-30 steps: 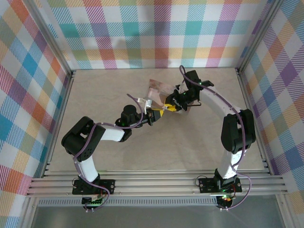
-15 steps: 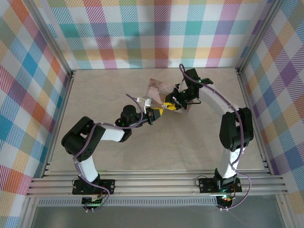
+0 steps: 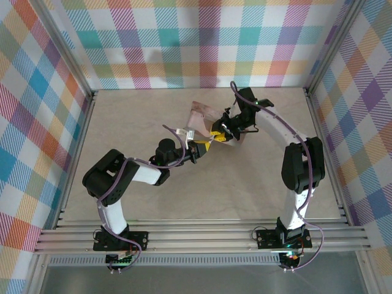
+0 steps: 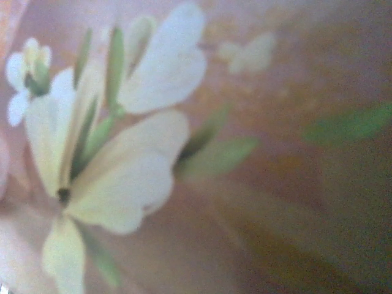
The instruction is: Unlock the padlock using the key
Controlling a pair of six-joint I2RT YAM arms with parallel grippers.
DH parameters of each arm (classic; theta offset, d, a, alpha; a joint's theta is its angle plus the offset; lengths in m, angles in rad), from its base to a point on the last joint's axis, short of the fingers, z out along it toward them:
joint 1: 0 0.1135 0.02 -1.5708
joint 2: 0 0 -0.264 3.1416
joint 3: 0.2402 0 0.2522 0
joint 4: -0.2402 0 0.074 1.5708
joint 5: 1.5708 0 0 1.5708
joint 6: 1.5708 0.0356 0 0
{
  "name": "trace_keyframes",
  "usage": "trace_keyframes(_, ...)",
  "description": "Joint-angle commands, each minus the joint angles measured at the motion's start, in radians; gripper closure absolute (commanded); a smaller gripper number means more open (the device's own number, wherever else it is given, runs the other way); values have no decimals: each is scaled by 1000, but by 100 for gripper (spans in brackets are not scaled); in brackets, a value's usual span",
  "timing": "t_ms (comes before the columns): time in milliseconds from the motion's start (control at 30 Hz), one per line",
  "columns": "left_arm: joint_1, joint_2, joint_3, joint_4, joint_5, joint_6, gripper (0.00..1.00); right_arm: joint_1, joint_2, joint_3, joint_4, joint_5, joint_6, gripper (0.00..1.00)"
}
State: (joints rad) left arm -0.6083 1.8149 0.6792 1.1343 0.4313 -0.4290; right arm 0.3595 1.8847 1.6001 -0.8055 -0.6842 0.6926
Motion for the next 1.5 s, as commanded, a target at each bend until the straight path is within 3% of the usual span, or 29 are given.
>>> trace_keyframes(0, -14, -10, -19, 60, -9, 9, 100, 4, 5, 32, -19, -87, -4, 100)
trace_keyframes(600, -14, -86, -15, 31, -42, 28, 100, 2, 3, 27, -38, -81, -22, 100)
trace_keyframes(1467, -15, -57, 14, 72, -24, -1, 100, 2, 6, 27, -31, -101, -6, 100)
